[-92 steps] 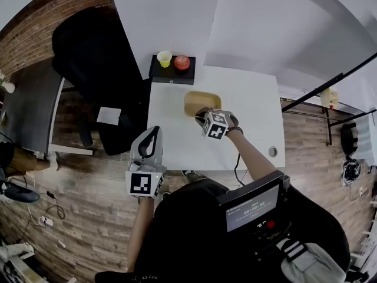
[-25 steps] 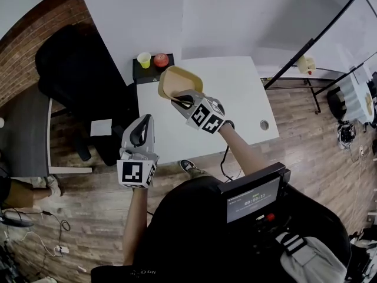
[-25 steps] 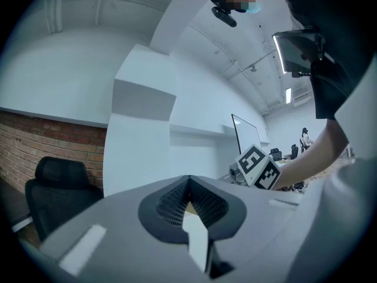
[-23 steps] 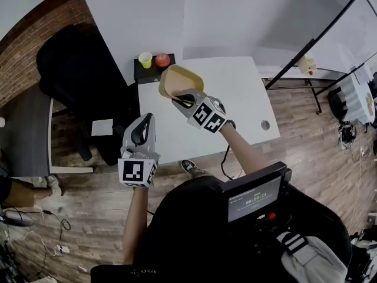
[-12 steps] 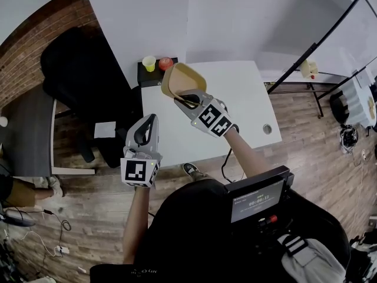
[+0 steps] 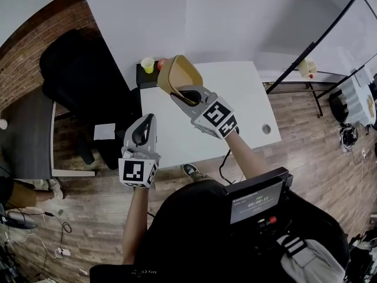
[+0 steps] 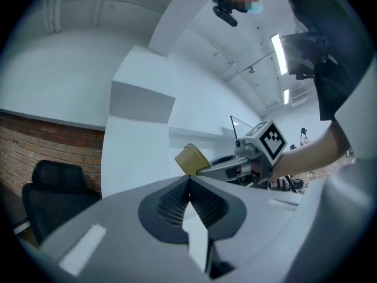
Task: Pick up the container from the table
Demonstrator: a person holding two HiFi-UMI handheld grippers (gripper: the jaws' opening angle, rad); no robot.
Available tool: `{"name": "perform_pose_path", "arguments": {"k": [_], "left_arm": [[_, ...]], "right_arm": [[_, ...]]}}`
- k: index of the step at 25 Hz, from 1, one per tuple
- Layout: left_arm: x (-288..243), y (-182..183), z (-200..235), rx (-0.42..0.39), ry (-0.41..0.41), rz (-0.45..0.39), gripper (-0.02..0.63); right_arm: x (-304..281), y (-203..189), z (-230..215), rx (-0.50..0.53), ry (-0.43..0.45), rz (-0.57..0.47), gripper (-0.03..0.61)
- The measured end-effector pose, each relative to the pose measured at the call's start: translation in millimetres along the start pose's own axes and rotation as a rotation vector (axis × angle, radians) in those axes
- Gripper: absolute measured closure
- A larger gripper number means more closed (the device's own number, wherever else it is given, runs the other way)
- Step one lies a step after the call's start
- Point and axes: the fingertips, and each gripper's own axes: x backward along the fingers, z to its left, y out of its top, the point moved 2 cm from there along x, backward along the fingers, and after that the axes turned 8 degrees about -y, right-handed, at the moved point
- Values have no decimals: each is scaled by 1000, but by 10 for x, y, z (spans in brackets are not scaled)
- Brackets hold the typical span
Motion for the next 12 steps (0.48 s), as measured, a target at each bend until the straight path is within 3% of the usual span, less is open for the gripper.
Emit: {"name": "perform_pose_path", "arguments": {"k": [12], "left_arm": [[-76, 141, 8, -12, -5, -24, 617]], "right_arm": [[205, 302, -24, -122, 10, -150, 557]]}}
